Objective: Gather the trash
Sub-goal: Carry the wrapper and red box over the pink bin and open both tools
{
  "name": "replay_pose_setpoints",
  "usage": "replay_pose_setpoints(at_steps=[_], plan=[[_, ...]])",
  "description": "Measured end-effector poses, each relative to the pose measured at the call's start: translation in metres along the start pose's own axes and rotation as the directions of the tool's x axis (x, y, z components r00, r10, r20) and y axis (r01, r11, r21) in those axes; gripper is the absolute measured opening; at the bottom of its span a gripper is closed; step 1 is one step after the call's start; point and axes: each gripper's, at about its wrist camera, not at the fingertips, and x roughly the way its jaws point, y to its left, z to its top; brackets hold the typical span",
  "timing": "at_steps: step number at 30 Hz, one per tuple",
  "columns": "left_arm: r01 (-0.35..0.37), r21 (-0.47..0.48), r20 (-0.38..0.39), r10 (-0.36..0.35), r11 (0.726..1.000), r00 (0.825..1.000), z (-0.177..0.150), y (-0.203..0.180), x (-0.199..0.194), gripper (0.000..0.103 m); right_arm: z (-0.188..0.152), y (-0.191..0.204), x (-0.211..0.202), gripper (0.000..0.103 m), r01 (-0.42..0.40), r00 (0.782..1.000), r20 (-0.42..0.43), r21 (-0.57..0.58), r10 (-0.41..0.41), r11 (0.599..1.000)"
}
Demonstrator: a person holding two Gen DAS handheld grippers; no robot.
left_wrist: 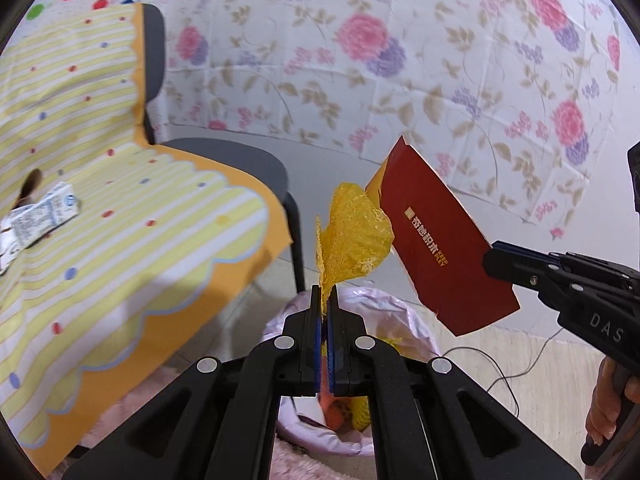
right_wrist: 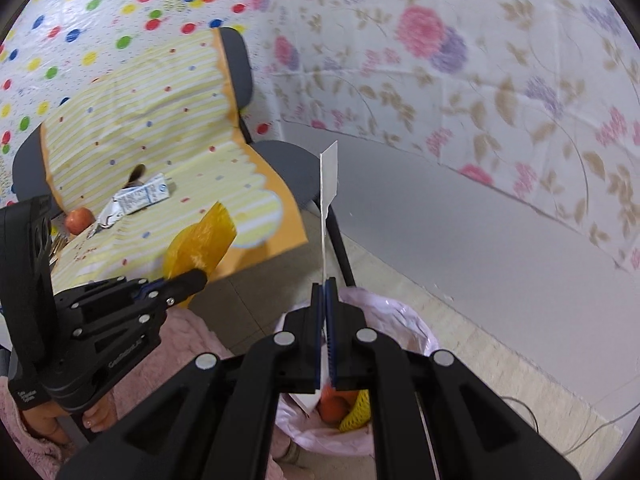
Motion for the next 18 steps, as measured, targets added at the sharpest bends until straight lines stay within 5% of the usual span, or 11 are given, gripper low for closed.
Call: replay_pose_setpoints(at_steps=[8, 9, 12, 18], plan=[[0.035, -0.008, -0.042, -0.035, 0.999, 0.998, 0.006, -0.009, 0.025, 0.004, -0.006, -0.019, 0.009, 0.003, -0.01, 1.0, -0.026, 0.043, 0.011, 0.999], [0.045, -0.012, -0.052, -0.046, 0.999, 0.998, 0.007, -0.01, 0.028, 0.008, -0.005, -0.02, 0.01, 0.003, -0.013, 1.0, -0.028, 0.044, 0.014, 0.999], [0.03, -0.021, -0.062, -0.032, 0.999, 0.998, 0.007, -0.01, 0.033, 0.048, -0.006, -0.026, 0.014, 0.003, -0.036, 0.999, -0.03, 0.055, 0.037, 0.998], [0.01, -0.029, -0.06, -0.012, 1.0, 0.998, 0.003, -0.001, 0.026, 0.051, -0.011, -0.034, 0.024, 0.012, -0.018, 0.998, -0.059, 0.072, 0.022, 0.997]])
